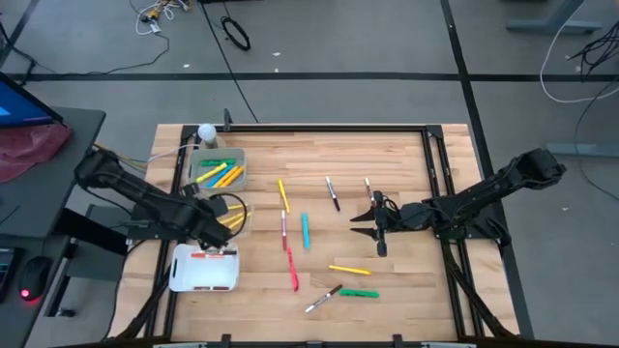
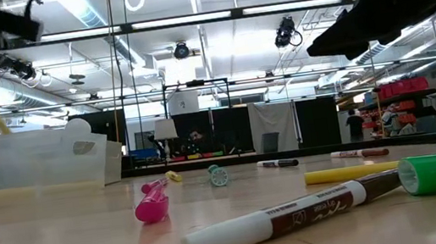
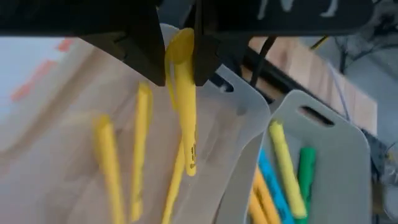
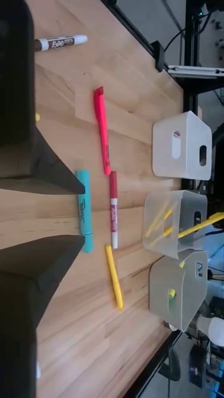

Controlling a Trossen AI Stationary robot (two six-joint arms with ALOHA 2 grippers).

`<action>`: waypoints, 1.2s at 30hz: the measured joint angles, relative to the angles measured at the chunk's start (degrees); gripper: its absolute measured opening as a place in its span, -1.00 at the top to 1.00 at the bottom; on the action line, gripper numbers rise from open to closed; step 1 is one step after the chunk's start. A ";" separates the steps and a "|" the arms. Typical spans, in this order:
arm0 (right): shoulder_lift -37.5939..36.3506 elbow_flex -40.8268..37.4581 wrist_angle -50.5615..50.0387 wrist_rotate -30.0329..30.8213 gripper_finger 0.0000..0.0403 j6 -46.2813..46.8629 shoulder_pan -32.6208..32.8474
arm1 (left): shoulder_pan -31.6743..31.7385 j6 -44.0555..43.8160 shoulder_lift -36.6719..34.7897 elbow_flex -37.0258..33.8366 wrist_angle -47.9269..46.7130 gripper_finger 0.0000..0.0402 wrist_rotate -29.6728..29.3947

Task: Pick & Place Markers
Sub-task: Put the yellow pen into the transparent bin, then put the brown marker into the white bin

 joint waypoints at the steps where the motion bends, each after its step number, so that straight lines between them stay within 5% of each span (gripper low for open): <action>1: 0.00 0.00 0.00 0.01 0.43 0.00 0.00 | 0.81 0.80 0.15 -1.77 1.45 0.67 0.05; 11: 0.02 0.00 0.28 0.07 0.43 0.26 -0.02 | 7.86 13.58 0.04 -12.67 20.99 0.63 -0.23; 17: 0.02 0.00 0.46 0.04 0.43 0.33 -0.02 | 11.18 18.38 0.17 -13.70 22.23 0.57 -1.53; 28: 0.02 0.00 0.46 0.04 0.43 0.60 -0.02 | 15.80 19.39 0.17 -13.32 19.14 0.01 -3.05; 36: 0.04 0.00 0.46 0.04 0.43 2.16 -0.02 | 14.04 16.42 0.15 -4.61 18.92 0.02 -12.42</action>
